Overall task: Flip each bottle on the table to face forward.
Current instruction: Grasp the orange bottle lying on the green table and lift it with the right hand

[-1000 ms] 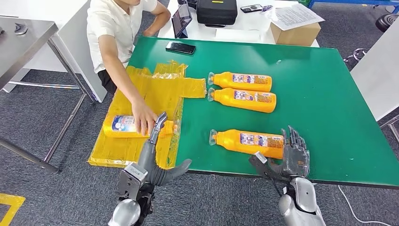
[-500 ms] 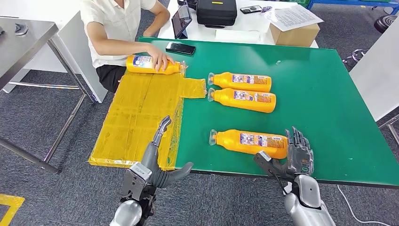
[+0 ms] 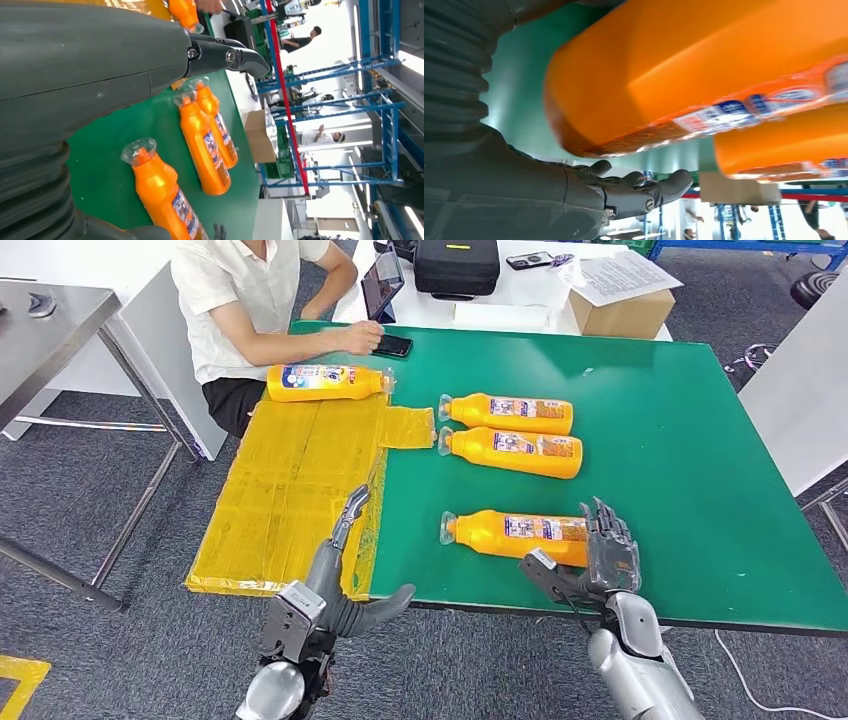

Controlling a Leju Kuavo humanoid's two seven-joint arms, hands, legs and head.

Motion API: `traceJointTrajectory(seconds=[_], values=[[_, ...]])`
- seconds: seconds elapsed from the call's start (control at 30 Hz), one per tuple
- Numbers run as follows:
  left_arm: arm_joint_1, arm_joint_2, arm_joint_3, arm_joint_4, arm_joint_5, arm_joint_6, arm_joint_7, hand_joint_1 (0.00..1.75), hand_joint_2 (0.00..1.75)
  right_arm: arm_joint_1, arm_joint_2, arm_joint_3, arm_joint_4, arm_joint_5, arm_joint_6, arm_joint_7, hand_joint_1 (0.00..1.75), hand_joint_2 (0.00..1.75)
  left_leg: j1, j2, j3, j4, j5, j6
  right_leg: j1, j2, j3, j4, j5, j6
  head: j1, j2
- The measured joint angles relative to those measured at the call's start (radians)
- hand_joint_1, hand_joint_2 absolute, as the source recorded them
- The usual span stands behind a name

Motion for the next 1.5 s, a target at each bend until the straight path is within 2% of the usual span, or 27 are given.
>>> traceJointTrajectory(seconds=[0.37,0.5,0.7,0.93,1.13,1.33,1.4,1.5], values=[[-0.008,0.000,-0.005,0.005,0.018,-0.002,-0.001,0.00,1.75,-0.038,0.016,0.056,0.050,-0.020,0.009,-0.007,0.02,1.75,0.000,0.000,0.000,0.000,0.000,0.000,0.000,0.000,0.000,0.000,0.000,0.000,0.000,0.000],[-0.010,0.000,-0.005,0.010,0.028,-0.007,-0.001,0.00,1.75,-0.069,0.013,0.070,0.078,-0.036,0.086,0.020,1.74,1.75,0.000,0.004,0.003,0.000,-0.001,0.000,0.000,0.002,0.001,0.000,0.000,0.000,0.000,0.000],[-0.021,0.000,-0.004,0.017,0.048,-0.017,-0.001,0.00,1.75,-0.124,-0.015,0.085,0.144,-0.086,0.236,0.029,1.75,1.75,0.000,0.007,0.013,0.000,-0.004,0.000,0.000,0.006,-0.001,-0.002,-0.004,0.000,0.000,0.000],[-0.030,0.000,-0.004,0.027,0.068,-0.029,-0.004,0.00,1.75,-0.155,-0.040,0.086,0.199,-0.119,0.284,0.027,1.75,1.75,0.000,0.006,0.023,0.000,-0.005,0.002,0.000,0.006,0.010,-0.004,-0.005,0.003,0.000,0.000],[-0.037,0.000,-0.004,0.029,0.076,-0.036,-0.004,0.00,1.75,-0.151,-0.059,0.084,0.207,-0.163,0.306,-0.034,1.75,1.75,0.001,0.004,0.031,0.000,-0.009,0.003,0.000,0.004,0.021,-0.007,-0.009,0.002,0.000,0.000],[-0.040,0.000,-0.004,0.033,0.079,-0.036,-0.005,0.00,1.75,-0.142,-0.066,0.082,0.207,-0.183,0.307,-0.053,1.75,1.75,0.001,0.004,0.037,0.000,-0.011,0.005,0.000,0.004,0.027,-0.010,-0.011,0.004,0.001,0.000],[-0.040,0.000,-0.004,0.034,0.091,-0.036,-0.008,0.00,1.75,-0.133,-0.066,0.077,0.202,-0.223,0.311,-0.091,1.75,1.75,0.001,0.004,0.038,0.000,-0.013,0.006,0.000,0.004,0.030,-0.010,-0.011,0.005,0.001,0.000],[-0.036,-0.007,0.015,0.039,0.230,-0.058,0.035,0.00,1.75,-0.084,-0.050,0.047,0.145,-0.379,0.345,-0.222,1.75,1.75,0.001,0.004,0.039,-0.001,-0.015,0.005,0.001,0.005,0.036,-0.010,-0.011,0.005,0.002,0.000]])
